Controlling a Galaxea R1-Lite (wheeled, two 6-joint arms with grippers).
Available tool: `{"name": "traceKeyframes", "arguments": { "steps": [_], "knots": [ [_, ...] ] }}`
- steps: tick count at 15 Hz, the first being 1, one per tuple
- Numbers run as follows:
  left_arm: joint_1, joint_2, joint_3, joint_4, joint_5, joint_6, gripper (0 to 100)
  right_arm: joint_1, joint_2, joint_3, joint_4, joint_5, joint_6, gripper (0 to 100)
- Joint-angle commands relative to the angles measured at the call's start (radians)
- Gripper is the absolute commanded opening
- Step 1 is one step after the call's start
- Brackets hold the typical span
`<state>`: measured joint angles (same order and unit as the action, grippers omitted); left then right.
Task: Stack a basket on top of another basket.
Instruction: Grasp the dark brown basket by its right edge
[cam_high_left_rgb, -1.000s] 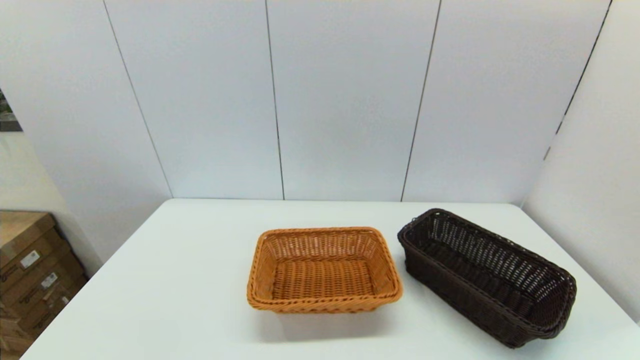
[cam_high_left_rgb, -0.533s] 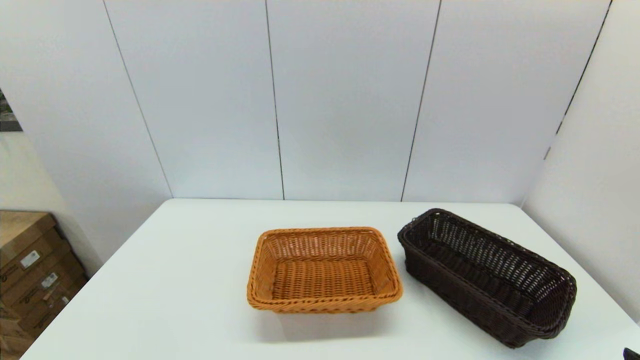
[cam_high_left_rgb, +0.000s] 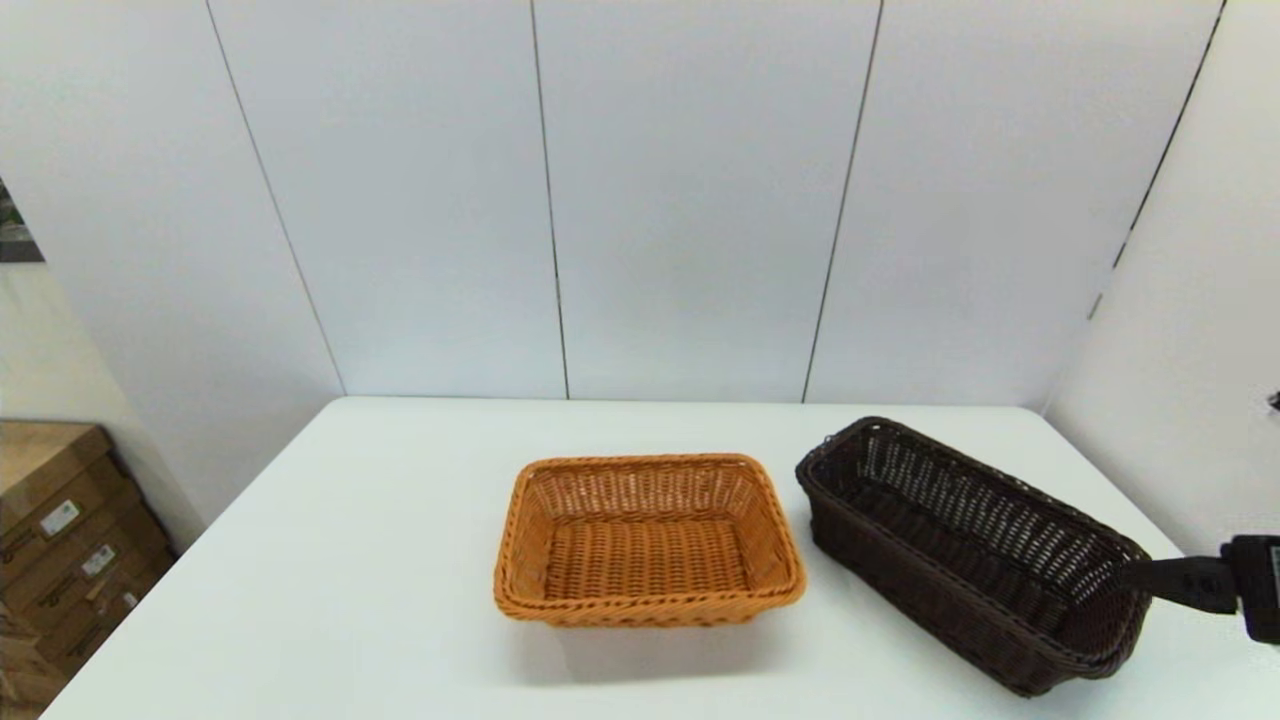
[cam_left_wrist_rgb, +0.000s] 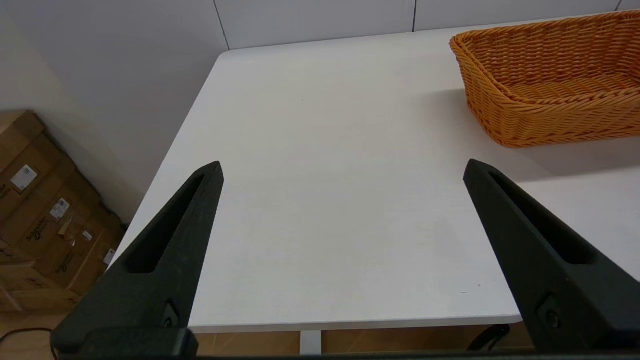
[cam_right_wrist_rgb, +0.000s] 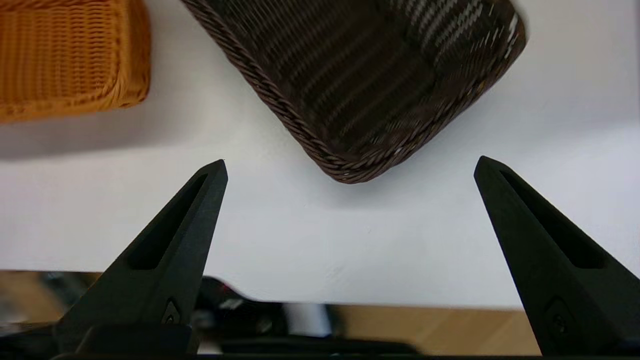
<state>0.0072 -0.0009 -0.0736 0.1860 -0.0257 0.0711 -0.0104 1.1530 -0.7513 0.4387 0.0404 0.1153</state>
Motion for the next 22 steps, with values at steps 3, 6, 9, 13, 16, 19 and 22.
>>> {"name": "traceKeyframes", "arguments": {
  "steps": [3, 6, 9, 13, 16, 19, 22],
  "knots": [
    [0.000, 0.001, 0.000, 0.001, 0.000, -0.001, 100, -0.005, 0.326, -0.230, 0.282, -0.014, 0.297, 100],
    [0.000, 0.001, 0.000, 0.001, 0.000, 0.001, 100, -0.008, 0.453, -0.309, 0.344, -0.074, 0.468, 100],
    [0.000, 0.001, 0.000, 0.001, 0.000, -0.001, 100, -0.026, 0.536, -0.332, 0.344, -0.077, 0.527, 100],
    [0.000, 0.001, 0.000, 0.001, 0.000, -0.001, 100, -0.066, 0.666, -0.365, 0.344, -0.079, 0.550, 100],
    [0.000, 0.001, 0.000, 0.001, 0.000, 0.001, 100, -0.114, 0.755, -0.415, 0.342, -0.077, 0.547, 100],
    [0.000, 0.001, 0.000, 0.001, 0.000, -0.001, 100, -0.138, 0.847, -0.459, 0.341, -0.077, 0.546, 100],
    [0.000, 0.001, 0.000, 0.001, 0.000, -0.001, 100, -0.172, 0.926, -0.502, 0.341, -0.077, 0.543, 100]
  ]
}}
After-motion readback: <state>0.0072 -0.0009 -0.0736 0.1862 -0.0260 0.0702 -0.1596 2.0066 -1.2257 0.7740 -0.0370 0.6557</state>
